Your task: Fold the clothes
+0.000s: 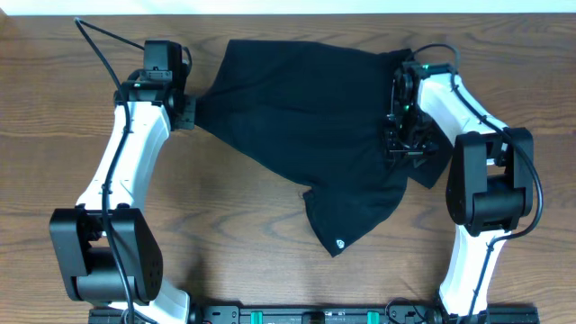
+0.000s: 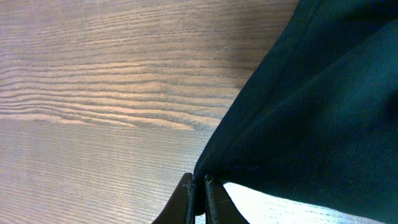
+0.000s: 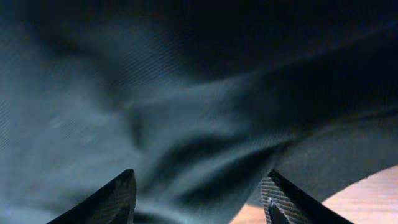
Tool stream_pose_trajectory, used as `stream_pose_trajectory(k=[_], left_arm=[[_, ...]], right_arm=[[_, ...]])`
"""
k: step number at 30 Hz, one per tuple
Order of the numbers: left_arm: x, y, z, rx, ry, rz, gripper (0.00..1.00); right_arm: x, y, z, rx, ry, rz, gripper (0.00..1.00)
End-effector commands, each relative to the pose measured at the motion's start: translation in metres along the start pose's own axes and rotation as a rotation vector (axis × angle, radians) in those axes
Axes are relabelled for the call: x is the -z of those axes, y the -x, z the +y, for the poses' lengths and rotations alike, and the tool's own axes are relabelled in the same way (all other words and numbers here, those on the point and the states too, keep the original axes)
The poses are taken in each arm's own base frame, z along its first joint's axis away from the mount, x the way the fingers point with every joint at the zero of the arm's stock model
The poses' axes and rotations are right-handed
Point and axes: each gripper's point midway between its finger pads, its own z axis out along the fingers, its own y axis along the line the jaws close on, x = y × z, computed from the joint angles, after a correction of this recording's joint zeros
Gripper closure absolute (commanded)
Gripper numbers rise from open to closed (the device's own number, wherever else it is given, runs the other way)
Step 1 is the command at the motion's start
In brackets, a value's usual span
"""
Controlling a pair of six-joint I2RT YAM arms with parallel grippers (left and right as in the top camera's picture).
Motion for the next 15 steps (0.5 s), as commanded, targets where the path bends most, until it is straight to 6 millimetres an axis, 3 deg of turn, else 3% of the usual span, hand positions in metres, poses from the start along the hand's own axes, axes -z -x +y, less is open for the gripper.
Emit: stream_pose_trajectory(k=[1, 8, 15], left_arm=[[0.002, -0.003, 0.010, 0.027, 0.033, 0.013, 0.94], [0.004, -0.028, 0.008, 0.068, 0.029, 0.110, 0.94], [0.006, -0.046, 0.006, 0.092, 0.026, 0.183, 0.94]], right_arm=[[-0.008, 0.003, -0.003, -0.038, -0.028, -0.022, 0.38], [-0.024, 0.043, -0.027, -0.086, -0.058, -0.193, 0.44], [-0.017, 0.090, -0.065, -0.128, -0.003, -0.375, 0.43]])
